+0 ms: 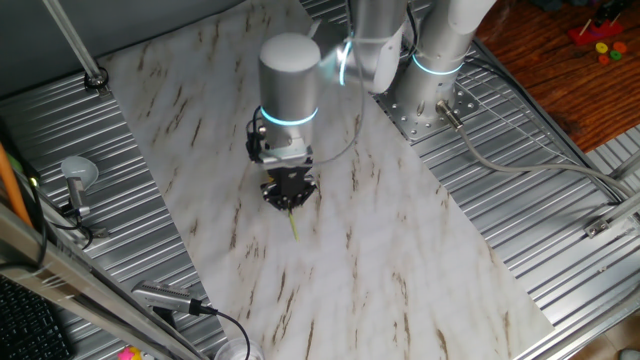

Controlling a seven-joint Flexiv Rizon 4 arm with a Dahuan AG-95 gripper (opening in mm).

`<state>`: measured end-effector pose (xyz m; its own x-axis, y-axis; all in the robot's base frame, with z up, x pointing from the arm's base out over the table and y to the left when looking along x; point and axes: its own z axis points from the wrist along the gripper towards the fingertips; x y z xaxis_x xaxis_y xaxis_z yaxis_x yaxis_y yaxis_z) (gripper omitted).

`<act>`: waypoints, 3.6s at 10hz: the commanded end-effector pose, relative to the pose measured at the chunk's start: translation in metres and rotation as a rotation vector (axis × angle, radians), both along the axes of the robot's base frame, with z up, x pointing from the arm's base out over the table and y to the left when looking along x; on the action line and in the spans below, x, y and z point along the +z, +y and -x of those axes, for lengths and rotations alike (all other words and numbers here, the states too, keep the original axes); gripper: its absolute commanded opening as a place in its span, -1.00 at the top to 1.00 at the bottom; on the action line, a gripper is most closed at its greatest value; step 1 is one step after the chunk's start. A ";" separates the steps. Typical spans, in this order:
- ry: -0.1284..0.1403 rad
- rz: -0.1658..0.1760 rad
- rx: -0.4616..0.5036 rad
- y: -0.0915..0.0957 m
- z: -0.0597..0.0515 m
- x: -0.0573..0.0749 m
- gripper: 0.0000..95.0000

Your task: Scrub the table with a brush

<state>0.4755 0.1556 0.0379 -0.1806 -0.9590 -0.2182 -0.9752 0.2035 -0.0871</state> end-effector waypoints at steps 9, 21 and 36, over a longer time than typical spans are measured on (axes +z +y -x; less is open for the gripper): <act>-0.003 0.035 -0.037 0.019 -0.001 -0.010 1.00; -0.010 0.061 -0.015 0.020 0.000 -0.011 0.20; 0.094 0.124 -0.215 -0.108 -0.008 0.031 1.00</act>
